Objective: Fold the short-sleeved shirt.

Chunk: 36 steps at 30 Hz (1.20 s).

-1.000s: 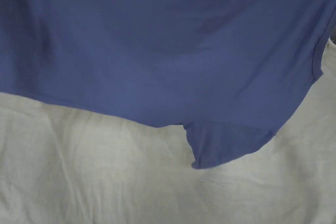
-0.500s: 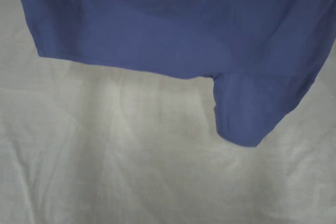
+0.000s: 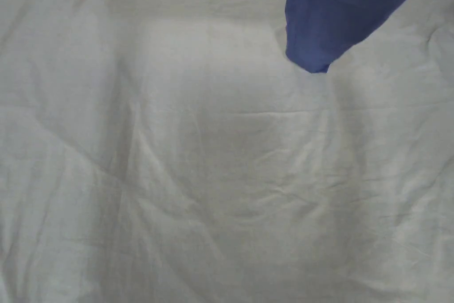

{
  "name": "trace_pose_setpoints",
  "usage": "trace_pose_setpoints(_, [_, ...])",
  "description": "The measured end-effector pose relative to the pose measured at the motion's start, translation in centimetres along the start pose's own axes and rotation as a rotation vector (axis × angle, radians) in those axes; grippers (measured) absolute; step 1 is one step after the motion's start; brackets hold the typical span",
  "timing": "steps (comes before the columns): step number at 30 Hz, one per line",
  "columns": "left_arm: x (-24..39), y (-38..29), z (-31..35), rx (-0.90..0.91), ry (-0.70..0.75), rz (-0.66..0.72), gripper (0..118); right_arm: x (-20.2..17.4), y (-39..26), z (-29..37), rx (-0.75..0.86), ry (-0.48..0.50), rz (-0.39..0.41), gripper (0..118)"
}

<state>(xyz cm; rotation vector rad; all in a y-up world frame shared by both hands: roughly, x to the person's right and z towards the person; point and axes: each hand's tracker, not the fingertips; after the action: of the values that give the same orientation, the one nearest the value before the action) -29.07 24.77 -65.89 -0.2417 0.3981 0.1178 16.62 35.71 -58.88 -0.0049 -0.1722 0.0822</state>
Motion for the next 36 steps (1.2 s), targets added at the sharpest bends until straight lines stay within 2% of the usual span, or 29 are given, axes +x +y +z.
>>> trace_pose_setpoints(4, [-1.0, -5.1, -1.3, -0.106, 0.002, -0.008, 0, -0.7, -5.9, -0.2, -0.107, 0.049, 0.015, 5])
trace_pose_setpoints(9, [-2.6, -12.9, -2.0, -0.256, -0.006, -0.077, 0, -1.5, -14.2, 1.3, -0.278, 0.129, -0.019, 5])
trace_pose_setpoints(14, [-5.7, -21.1, -0.9, -0.422, 0.007, -0.070, 0, -0.9, -23.4, 4.6, -0.441, 0.153, -0.094, 5])
trace_pose_setpoints(19, [-9.5, -28.0, 2.1, -0.575, -0.014, -0.089, 0, 1.4, -32.5, 10.1, -0.603, 0.127, -0.241, 5])
trace_pose_setpoints(21, [-11.0, -29.9, 3.4, -0.633, -0.021, -0.070, 0, 2.2, -35.6, 12.4, -0.658, 0.124, -0.247, 5])
trace_pose_setpoints(23, [-12.2, -31.5, 4.9, -0.655, -0.038, -0.050, 0, 2.8, -38.2, 14.9, -0.697, 0.120, -0.235, 5])
trace_pose_setpoints(28, [-14.3, -33.2, 8.2, -0.714, -0.072, -0.027, 0, 4.4, -42.1, 20.7, -0.773, 0.106, -0.278, 5])
trace_pose_setpoints(32, [-16.5, -32.5, 10.8, -0.715, -0.084, -0.018, 0, 5.7, -42.4, 24.6, -0.778, 0.110, -0.254, 5])
trace_pose_setpoints(36, [-19.0, -31.1, 13.2, -0.721, -0.106, 0.056, 0, 6.9, -41.9, 27.8, -0.776, 0.125, -0.238, 5])
